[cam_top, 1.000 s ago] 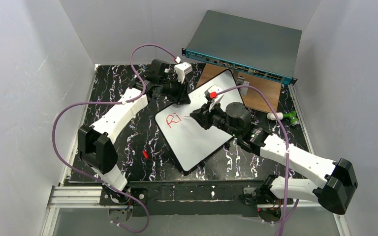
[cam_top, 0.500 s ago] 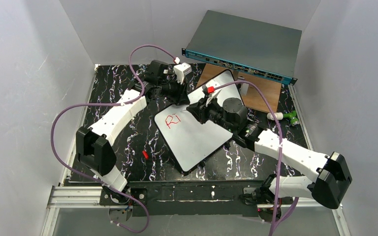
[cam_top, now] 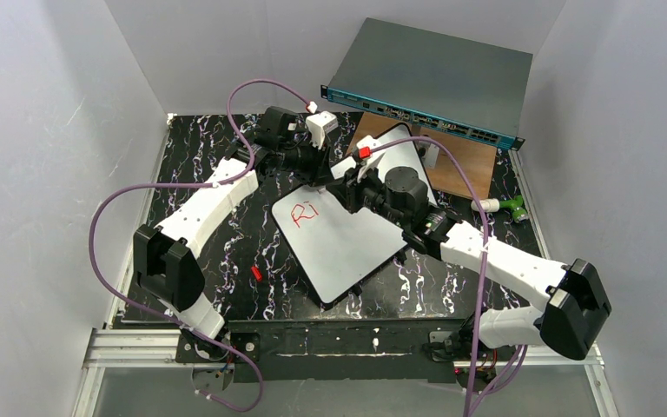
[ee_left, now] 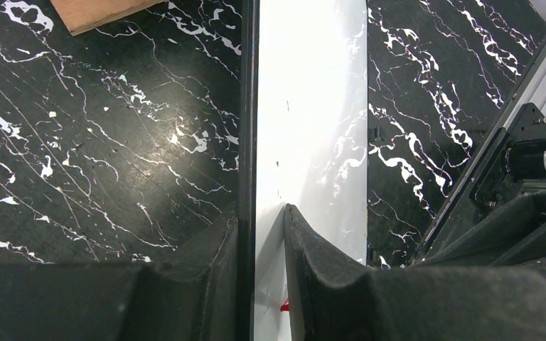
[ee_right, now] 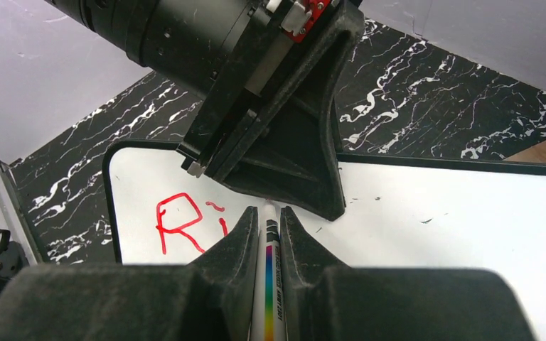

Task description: Write a sentence on the whiteboard

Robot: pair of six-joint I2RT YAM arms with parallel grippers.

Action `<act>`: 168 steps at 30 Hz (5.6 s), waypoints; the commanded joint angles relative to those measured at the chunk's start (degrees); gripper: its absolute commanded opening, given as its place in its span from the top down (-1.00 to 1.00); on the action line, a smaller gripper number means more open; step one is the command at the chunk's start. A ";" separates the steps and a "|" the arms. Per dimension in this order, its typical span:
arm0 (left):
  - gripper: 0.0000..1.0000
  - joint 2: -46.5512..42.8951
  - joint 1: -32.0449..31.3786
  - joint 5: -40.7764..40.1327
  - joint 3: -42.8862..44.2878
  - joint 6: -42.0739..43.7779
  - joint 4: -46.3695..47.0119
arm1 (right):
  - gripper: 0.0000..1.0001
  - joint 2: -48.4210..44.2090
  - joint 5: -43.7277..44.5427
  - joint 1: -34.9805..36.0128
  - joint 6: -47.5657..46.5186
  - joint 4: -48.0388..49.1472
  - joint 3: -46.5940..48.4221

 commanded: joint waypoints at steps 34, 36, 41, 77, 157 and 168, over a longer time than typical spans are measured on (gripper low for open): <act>1.00 -1.73 -1.17 -0.56 -1.27 3.42 -4.33 | 0.97 0.00 1.02 0.10 1.92 -4.73 -1.35; 1.00 -1.71 -1.18 -0.46 -1.16 3.45 -4.32 | 0.97 -0.25 1.41 0.10 1.91 -4.91 -1.55; 1.00 -1.69 -1.17 -0.39 -1.07 3.27 -4.34 | 0.97 -0.46 2.26 0.05 1.87 -5.07 -1.57; 1.00 -1.19 -1.17 -0.24 -0.41 3.01 -3.76 | 0.97 -1.68 4.35 0.04 2.59 -8.17 -3.02; 1.00 -0.78 -1.17 0.83 0.34 2.16 -3.02 | 0.97 -2.31 5.28 -0.76 1.90 -3.19 2.07; 1.00 -0.90 -1.21 1.01 0.40 2.00 -2.92 | 0.97 -1.33 6.50 -0.93 1.52 -4.22 2.25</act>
